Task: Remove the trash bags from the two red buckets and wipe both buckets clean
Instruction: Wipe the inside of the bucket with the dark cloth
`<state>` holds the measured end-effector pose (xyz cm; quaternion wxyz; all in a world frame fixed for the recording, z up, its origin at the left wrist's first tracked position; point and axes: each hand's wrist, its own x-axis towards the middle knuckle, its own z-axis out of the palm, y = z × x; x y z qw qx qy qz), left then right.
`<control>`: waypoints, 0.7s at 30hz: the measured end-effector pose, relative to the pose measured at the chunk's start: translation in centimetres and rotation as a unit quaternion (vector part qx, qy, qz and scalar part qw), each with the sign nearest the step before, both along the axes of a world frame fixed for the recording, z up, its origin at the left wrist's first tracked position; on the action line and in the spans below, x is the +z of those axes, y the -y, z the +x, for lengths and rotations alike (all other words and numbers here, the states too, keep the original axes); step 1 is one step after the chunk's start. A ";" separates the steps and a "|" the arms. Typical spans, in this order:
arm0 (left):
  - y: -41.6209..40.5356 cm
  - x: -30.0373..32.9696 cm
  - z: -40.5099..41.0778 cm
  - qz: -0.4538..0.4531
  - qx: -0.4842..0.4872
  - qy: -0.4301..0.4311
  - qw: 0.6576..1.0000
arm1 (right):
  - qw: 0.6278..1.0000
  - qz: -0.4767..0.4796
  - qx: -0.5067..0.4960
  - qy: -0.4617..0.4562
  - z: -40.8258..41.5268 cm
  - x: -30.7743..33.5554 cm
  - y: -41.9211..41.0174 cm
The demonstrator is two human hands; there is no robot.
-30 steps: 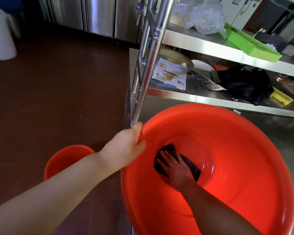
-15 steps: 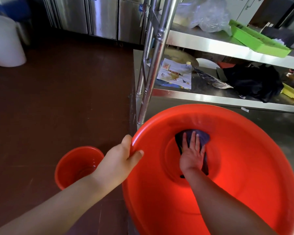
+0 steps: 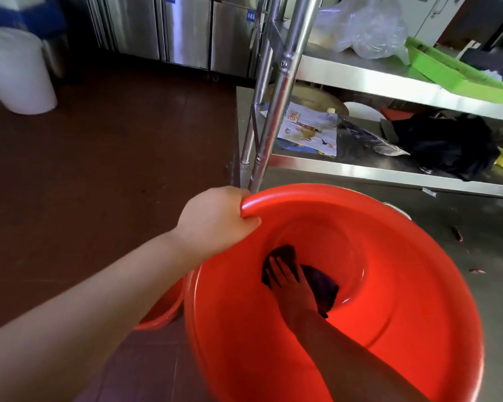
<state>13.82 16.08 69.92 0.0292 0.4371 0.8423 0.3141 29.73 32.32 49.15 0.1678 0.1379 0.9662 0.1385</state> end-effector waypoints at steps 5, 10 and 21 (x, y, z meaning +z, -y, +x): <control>0.0 0.0 0.3 0.040 -0.030 0.108 0.993 | 1.000 0.009 0.021 -0.012 0.2 0.0 -0.3; 0.7 -0.6 1.1 0.063 -0.008 0.157 0.986 | 0.996 0.043 0.077 0.009 0.0 0.6 -0.9; 1.1 -2.7 2.9 0.068 0.040 0.171 0.982 | 0.996 0.069 -0.033 -0.046 -3.2 5.0 -5.4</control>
